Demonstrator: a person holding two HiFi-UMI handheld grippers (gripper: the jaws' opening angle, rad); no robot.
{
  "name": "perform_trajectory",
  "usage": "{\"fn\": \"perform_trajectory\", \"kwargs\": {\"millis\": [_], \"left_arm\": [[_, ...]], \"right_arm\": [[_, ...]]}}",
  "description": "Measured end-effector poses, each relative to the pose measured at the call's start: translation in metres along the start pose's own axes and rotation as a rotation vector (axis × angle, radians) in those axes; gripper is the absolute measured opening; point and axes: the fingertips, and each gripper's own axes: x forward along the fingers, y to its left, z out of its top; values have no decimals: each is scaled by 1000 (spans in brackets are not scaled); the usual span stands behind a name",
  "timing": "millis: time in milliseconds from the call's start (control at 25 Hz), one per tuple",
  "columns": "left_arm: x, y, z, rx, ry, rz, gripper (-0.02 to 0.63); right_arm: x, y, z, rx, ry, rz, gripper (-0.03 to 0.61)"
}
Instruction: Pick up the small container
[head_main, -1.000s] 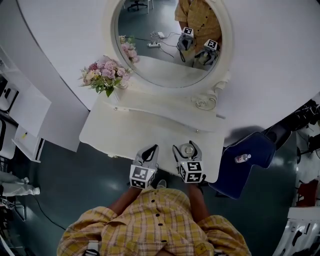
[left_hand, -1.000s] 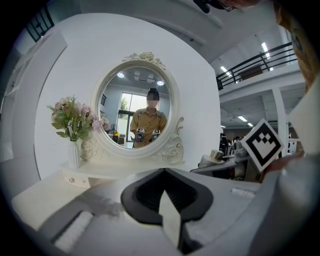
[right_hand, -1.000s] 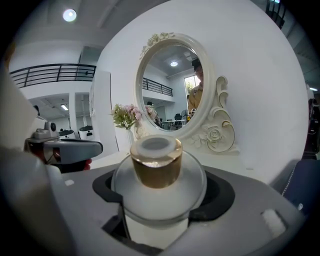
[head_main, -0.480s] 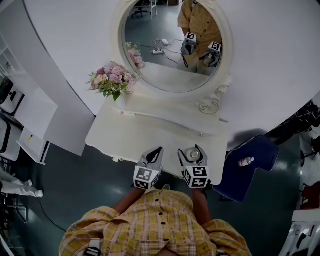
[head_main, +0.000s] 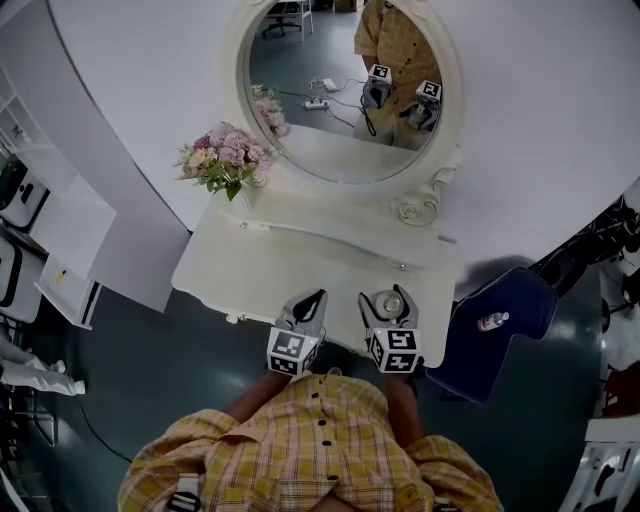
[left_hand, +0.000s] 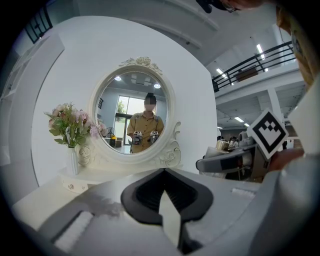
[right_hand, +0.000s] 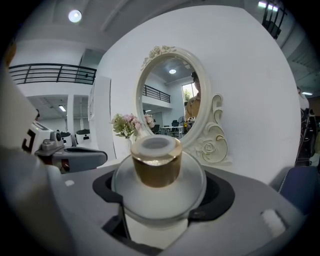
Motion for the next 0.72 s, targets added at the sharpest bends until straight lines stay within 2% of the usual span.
{"fn": "perform_trajectory", "kwargs": {"millis": [720], "left_arm": [[4,16,-5,-2,5,29,0]], "right_arm": [[15,0,7,-8,-14,11,344]]}}
